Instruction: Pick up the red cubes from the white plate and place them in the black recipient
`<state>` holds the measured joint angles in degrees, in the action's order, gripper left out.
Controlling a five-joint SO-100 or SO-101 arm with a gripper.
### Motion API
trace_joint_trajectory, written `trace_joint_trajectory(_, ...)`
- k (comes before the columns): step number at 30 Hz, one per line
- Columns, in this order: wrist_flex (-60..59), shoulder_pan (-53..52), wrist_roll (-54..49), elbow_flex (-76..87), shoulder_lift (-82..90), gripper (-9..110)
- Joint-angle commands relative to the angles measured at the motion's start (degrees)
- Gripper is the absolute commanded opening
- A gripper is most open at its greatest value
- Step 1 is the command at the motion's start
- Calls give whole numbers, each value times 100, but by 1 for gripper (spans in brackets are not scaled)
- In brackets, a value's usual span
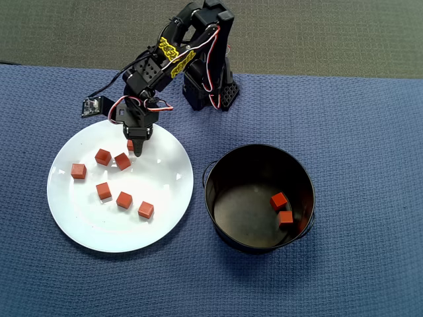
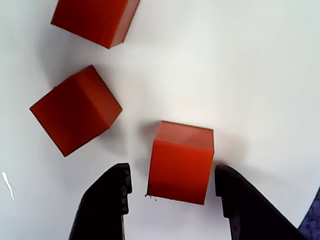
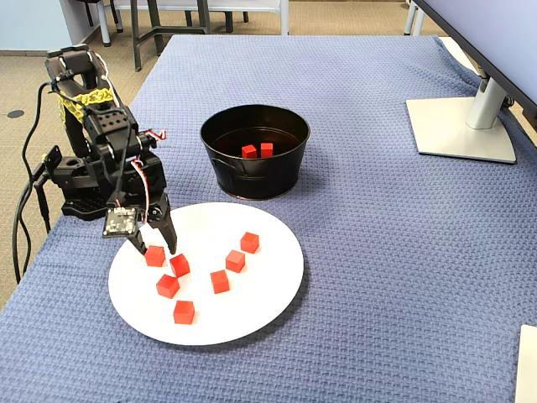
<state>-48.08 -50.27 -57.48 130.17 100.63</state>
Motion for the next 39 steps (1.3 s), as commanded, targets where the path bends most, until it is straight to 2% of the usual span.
trace_joint_trajectory(1,176,-149,-141,-360,-97,11)
trace_joint_trajectory(6,176,-158,-105,-439,-176,0)
trace_joint_trajectory(10,88,-9,141,-492,-44,0)
trace_joint_trajectory(15,-1345,729,1239,-1564,694,0)
trace_joint_trajectory(19,-2408,1679,2329,-2566,1477,0)
trace_joint_trajectory(26,-3067,3937,3937,-3489,2083,0)
trace_joint_trajectory(31,-2821,5660,4878,-3357,1951,0)
trace_joint_trajectory(36,-2259,6759,5309,-2962,1714,0)
trace_joint_trajectory(39,-2663,6855,5036,-3357,1389,36)
